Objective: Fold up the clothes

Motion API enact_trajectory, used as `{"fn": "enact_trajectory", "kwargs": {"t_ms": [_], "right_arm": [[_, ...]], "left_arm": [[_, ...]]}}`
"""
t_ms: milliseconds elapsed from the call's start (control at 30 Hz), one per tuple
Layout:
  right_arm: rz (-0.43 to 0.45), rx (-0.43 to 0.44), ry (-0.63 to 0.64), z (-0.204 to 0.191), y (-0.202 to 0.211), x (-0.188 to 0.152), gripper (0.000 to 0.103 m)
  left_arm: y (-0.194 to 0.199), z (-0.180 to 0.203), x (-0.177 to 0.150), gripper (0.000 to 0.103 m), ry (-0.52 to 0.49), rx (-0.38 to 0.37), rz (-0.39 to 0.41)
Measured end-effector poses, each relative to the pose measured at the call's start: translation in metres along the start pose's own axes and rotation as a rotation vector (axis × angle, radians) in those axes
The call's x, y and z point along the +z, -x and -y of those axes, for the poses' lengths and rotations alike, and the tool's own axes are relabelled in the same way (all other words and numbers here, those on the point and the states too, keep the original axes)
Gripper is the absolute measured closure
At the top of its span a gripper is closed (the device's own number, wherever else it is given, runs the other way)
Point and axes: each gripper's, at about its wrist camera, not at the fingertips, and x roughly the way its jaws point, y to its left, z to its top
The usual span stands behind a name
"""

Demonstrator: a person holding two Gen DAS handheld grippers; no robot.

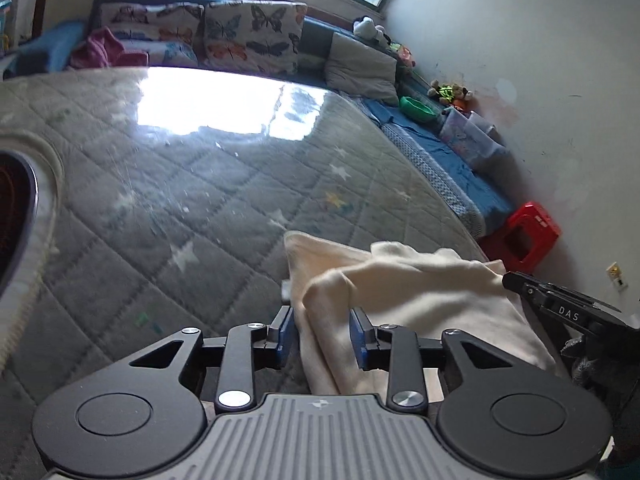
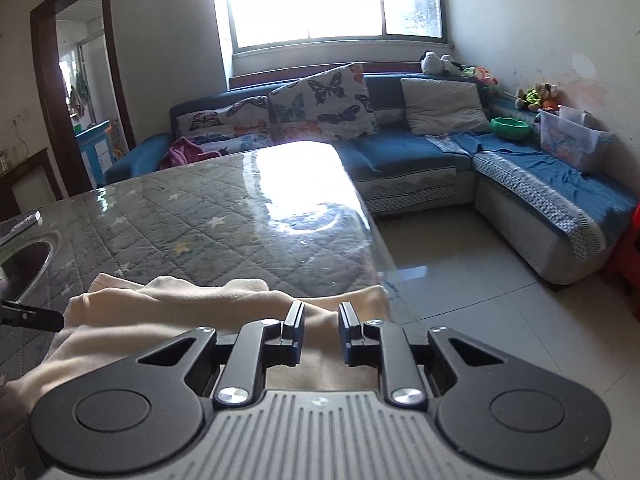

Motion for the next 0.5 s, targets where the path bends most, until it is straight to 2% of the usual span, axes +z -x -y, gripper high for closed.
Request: {"fn": "enact_trajectory", "kwargs": {"t_ms": [100,167,400,500], "right_arm": [[-0.015,0.009,0.004,-0.004,-0.013,-0.001,0.085],[-0.023,0.010,0.004,-0.005,-0.020,-0.001,0.085],[-0.017,-0.026,0.041,-0.014,-0.030,0.003,0.079],[0.007,0.002,0.035,-0.017,-0.026,0.006,0.075]], "left_arm": [[-0.004,0.009,0.006,0.074,-0.036,-0.021,0.010],[-0.008,0.018,0.010,0.080,-0.078,-0.038,0.013],[-0.041,0.059,0.017,0.081,-0.214,-0.095,-0.005],[-0.057,0.065,0.017,0.081,-0.232,-0.090,-0.032]]}}
